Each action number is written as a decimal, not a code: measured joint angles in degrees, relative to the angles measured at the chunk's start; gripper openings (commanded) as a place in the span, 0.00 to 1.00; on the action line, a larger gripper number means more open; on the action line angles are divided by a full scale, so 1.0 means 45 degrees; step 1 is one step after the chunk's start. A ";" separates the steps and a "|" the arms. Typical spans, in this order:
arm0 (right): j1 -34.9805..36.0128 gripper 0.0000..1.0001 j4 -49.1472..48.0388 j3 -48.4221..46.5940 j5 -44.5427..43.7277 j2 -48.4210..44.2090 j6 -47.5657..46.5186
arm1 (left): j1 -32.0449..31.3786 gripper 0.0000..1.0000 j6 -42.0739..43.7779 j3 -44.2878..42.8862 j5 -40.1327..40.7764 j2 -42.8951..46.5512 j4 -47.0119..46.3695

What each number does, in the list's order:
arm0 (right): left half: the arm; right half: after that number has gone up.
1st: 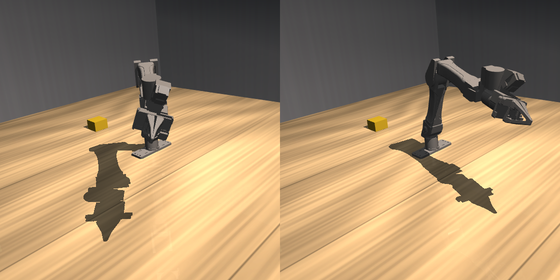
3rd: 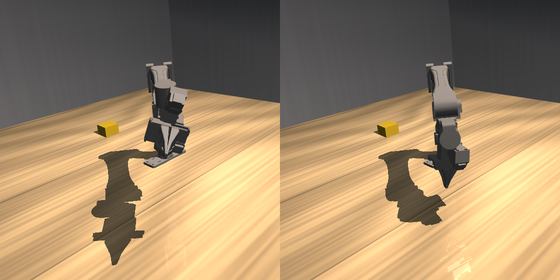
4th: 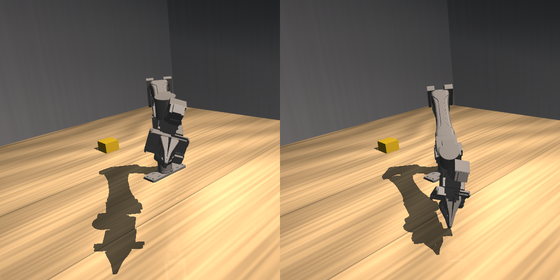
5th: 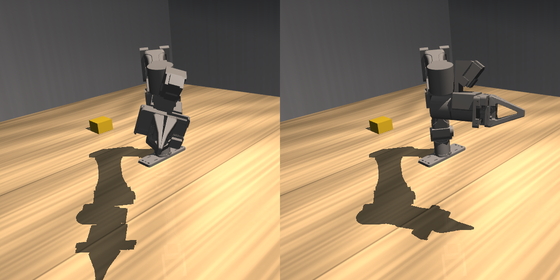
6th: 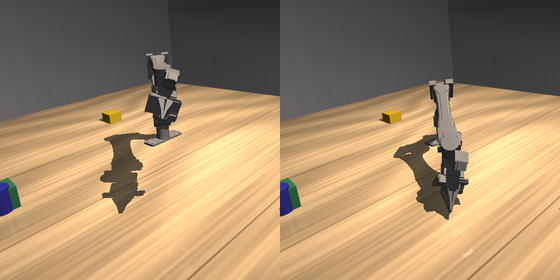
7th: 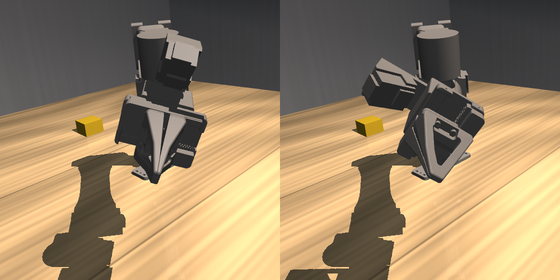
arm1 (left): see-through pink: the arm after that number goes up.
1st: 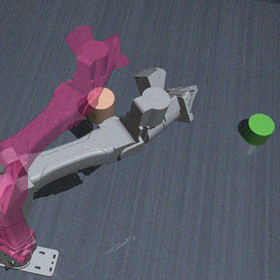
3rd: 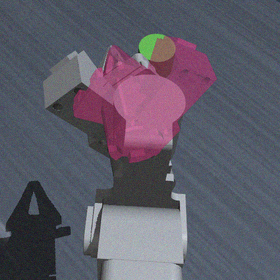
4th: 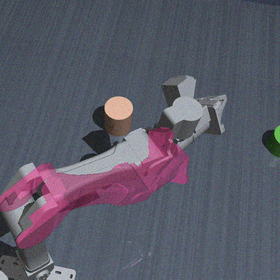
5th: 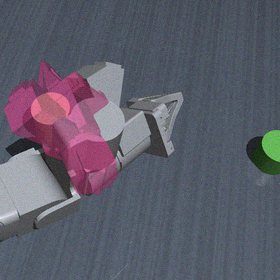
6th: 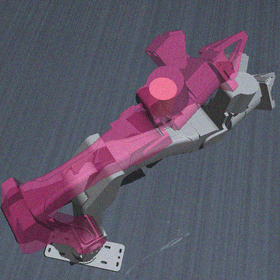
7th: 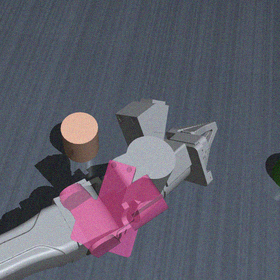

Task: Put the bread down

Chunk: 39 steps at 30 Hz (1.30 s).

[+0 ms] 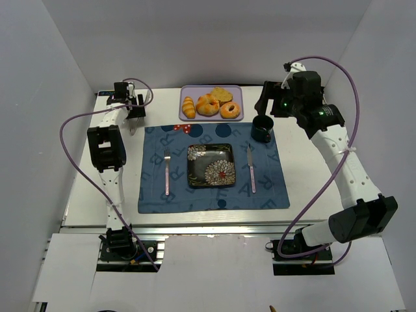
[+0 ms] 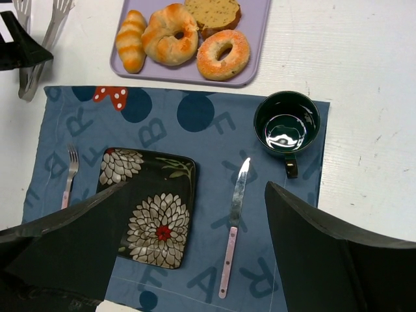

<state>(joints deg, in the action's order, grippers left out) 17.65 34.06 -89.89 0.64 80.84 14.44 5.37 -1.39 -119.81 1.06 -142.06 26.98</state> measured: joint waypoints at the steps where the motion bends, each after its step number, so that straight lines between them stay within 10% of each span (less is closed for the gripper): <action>1: 0.0000 0.89 0.0000 -0.0049 0.0049 0.0063 -0.0010 | 0.0000 0.86 0.0039 -0.0068 -0.0024 -0.0039 0.0000; 7: 0.0000 0.89 0.0015 -0.0131 0.0301 0.0223 -0.0039 | 0.0039 0.51 0.0607 -0.0214 -0.0374 -0.0117 0.0053; 23: 0.0000 0.89 -0.0539 0.0777 0.0525 -0.1083 -0.0005 | -0.0204 0.51 -0.1690 -0.0602 -0.0316 0.2759 0.2035; 30: 0.0000 0.89 -0.0996 0.1773 0.0427 -0.2458 0.0097 | -0.2618 0.51 -0.2851 -0.0525 -0.1205 0.5872 0.2453; 39: 0.0000 0.89 -0.1326 0.2458 0.0219 -0.3313 0.0160 | -0.5051 0.52 -0.4381 -0.1919 -0.2118 0.4090 0.3157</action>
<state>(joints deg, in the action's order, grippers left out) 17.65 28.10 -78.83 1.63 65.93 15.16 -17.37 -21.10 -128.44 -8.47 -123.66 41.19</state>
